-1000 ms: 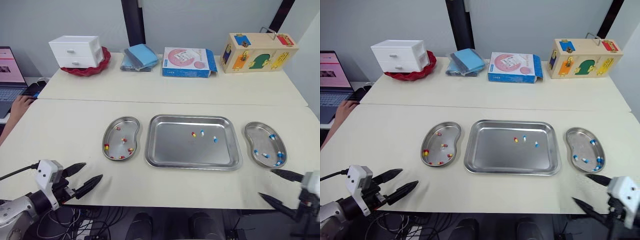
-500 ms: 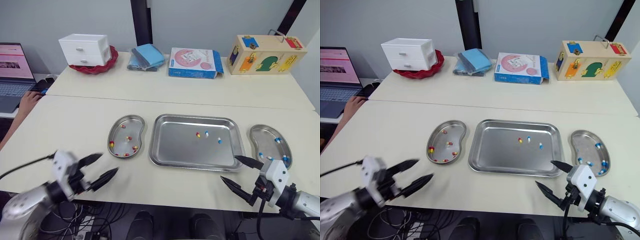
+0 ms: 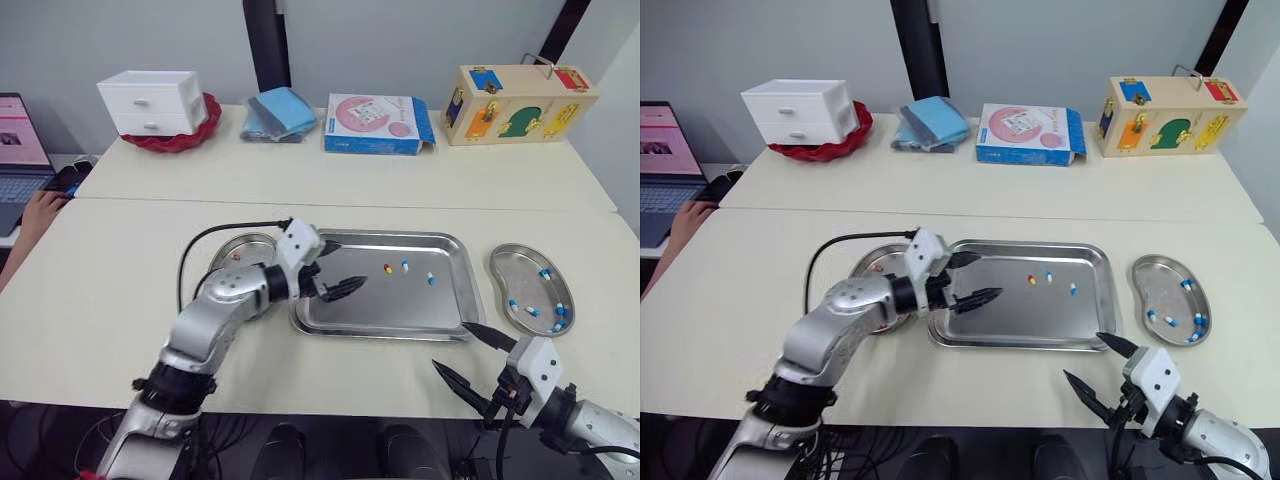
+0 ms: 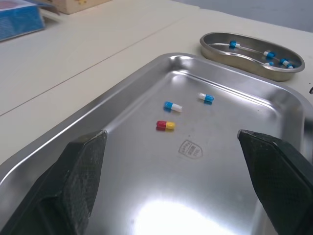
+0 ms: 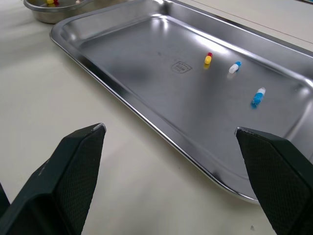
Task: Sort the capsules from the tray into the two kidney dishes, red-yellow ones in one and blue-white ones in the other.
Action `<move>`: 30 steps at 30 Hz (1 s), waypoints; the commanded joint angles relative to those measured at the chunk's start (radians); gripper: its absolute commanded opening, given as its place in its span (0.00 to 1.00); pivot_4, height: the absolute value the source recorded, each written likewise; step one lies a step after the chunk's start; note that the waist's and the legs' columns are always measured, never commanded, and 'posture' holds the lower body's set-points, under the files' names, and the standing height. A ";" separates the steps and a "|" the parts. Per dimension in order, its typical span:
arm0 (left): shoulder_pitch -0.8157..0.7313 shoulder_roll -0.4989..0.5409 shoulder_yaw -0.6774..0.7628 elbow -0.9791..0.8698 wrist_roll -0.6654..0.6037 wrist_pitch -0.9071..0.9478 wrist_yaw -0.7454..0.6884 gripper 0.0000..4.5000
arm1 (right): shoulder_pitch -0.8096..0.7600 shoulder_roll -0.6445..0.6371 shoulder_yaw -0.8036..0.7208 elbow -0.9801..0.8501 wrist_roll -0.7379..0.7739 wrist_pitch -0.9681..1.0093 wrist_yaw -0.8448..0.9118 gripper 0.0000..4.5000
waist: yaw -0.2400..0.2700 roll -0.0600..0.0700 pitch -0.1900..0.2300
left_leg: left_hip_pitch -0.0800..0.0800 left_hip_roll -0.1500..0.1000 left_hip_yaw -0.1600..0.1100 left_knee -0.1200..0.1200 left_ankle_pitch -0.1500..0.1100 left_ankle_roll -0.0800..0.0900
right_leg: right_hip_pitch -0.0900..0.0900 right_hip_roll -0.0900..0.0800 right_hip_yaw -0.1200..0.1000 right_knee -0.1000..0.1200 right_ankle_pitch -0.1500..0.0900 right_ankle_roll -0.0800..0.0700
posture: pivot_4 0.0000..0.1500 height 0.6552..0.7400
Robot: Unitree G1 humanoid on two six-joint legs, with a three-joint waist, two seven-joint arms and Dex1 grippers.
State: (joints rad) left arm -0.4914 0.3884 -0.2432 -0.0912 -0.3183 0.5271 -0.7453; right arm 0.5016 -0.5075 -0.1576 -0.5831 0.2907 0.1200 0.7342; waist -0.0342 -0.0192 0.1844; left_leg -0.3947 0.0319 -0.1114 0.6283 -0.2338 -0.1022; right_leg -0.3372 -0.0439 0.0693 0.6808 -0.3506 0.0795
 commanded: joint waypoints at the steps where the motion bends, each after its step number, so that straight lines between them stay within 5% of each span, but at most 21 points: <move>1: -0.066 -0.059 -0.052 0.100 0.061 -0.046 0.008 0.79 | -0.001 0.008 0.018 -0.030 -0.012 -0.020 -0.024 1.00 | 0.002 0.000 0.000 | 0.000 0.000 0.000 0.000 0.000 0.000 | 0.000 0.000 0.000 0.000 0.000 0.000 | 1.00 0.93; 16: -0.262 -0.264 -0.094 0.597 0.238 -0.308 -0.006 0.79 | 0.001 0.007 0.060 -0.120 -0.008 0.057 -0.106 1.00 | 0.004 0.000 0.000 | -0.002 0.000 0.000 0.001 0.000 0.000 | 0.000 0.000 -0.001 0.000 0.000 0.000 | 1.00 0.93; 30: -0.301 -0.313 -0.078 0.766 0.295 -0.404 -0.030 0.79 | -0.002 0.003 0.054 -0.146 0.000 0.099 -0.118 1.00 | 0.004 0.000 0.000 | -0.001 -0.001 0.000 0.001 0.000 0.000 | 0.000 0.000 -0.001 0.000 0.000 0.000 | 1.00 0.93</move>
State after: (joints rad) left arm -0.7831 0.0770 -0.3255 0.6703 -0.0340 0.1319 -0.7618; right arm 0.4998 -0.5002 -0.0945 -0.6857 0.2766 0.2207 0.6251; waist -0.0303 -0.0194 0.1845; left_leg -0.3960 0.0313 -0.1118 0.6291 -0.2338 -0.1022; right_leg -0.3373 -0.0441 0.0687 0.6805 -0.3506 0.0798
